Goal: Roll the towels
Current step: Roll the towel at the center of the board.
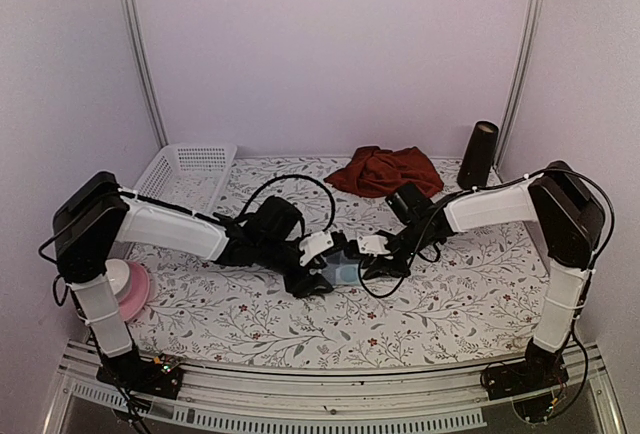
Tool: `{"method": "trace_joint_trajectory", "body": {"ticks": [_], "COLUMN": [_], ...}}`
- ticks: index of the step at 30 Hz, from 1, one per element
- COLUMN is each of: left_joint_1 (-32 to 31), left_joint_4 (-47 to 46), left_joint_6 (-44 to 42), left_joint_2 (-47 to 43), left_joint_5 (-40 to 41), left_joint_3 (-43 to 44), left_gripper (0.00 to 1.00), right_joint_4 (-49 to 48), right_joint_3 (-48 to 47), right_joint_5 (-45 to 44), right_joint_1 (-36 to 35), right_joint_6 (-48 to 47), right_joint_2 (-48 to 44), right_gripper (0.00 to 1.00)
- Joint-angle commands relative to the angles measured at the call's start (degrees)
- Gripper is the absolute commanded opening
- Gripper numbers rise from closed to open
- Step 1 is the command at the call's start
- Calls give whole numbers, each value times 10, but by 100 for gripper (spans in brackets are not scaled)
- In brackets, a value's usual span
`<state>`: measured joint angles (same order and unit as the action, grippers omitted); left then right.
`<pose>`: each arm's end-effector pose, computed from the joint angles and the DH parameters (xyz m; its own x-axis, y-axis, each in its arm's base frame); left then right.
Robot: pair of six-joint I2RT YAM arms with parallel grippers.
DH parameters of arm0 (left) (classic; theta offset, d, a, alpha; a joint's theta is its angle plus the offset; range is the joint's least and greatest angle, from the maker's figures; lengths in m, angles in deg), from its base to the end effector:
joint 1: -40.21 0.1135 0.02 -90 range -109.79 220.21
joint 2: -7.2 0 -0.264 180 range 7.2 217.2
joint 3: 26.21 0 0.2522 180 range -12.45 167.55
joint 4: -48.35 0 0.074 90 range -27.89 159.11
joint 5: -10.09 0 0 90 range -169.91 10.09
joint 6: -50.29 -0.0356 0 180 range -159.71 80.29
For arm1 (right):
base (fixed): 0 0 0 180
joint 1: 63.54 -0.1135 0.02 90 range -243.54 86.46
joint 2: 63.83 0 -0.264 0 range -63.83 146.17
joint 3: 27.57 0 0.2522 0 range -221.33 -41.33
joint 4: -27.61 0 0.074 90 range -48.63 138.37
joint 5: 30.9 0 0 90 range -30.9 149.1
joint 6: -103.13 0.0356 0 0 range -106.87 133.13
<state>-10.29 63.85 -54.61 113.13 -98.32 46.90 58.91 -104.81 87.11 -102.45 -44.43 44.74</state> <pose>0.2305 -0.2973 0.1502 -0.2365 0.6704 -0.7033 0.9588 0.2784 -0.0570 0.2758 0.2441 0.1390 0.2391 -0.7645 -0.5986 -0.9708 -0.1750 -0.1643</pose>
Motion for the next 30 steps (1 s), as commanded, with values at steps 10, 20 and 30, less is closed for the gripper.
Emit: {"method": "trace_joint_trajectory", "body": {"ticks": [10,20,30], "left_joint_1": [-100,-131,-152], "left_joint_4": [-154,-212,-244], "left_joint_6": [-143,-183,-211], "left_joint_2": [-52,-46,-50], "left_joint_5": [155,205,161], "left_joint_3": [-100,-124,-147], "left_gripper": [73,67,56], "right_joint_4": [305,406,383], "right_joint_3": [-140,-179,-181], "right_joint_5": [167,208,189], "right_joint_1": [42,38,37], "right_joint_6": [-37,-95,-65], "right_joint_2": [109,149,158], "right_gripper": [13,15,17]}}
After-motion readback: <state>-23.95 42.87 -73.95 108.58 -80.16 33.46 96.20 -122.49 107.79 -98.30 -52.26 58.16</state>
